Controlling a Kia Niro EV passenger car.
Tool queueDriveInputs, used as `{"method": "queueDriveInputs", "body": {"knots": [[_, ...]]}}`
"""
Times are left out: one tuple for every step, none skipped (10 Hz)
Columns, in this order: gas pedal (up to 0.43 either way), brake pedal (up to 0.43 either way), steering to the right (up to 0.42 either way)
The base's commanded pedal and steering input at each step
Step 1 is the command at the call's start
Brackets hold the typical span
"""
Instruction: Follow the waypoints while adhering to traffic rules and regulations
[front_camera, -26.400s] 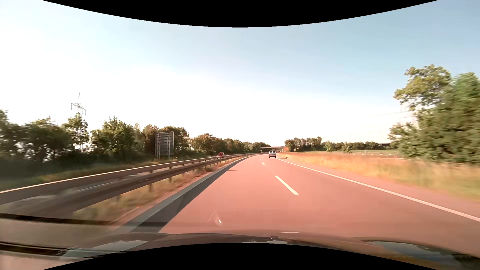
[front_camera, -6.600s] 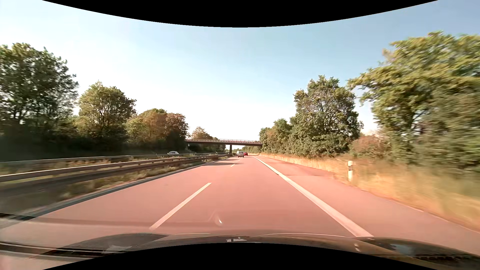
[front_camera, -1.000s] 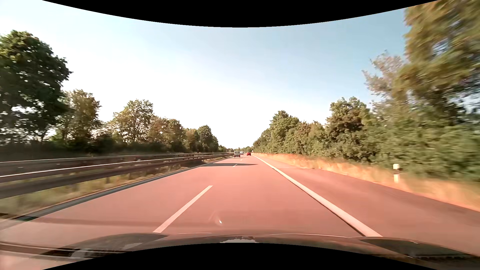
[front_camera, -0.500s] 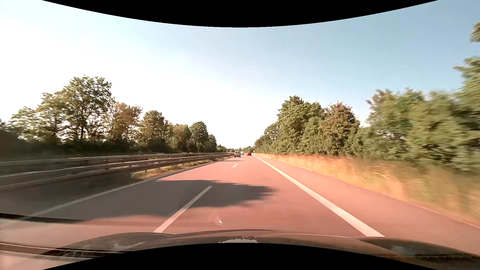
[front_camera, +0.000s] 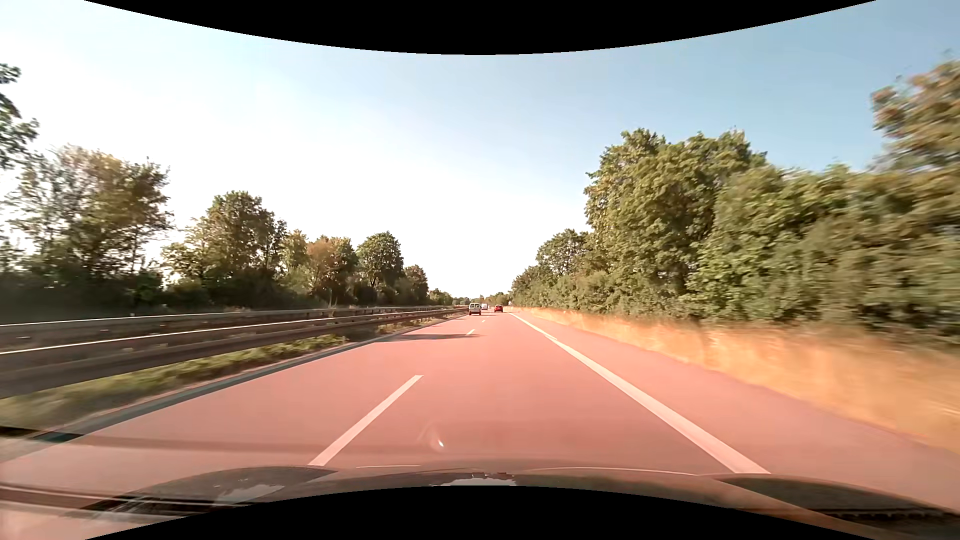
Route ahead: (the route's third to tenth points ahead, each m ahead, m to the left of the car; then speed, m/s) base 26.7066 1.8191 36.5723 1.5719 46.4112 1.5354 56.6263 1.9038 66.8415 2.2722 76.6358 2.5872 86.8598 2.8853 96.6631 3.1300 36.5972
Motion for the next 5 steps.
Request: {"method": "queueDriveInputs", "body": {"knots": [[0.421,0.006,-0.001],[0.421,0.006,-0.001],[0.409,0.006,-0.001],[0.409,0.006,-0.002],[0.409,0.006,-0.002]]}}
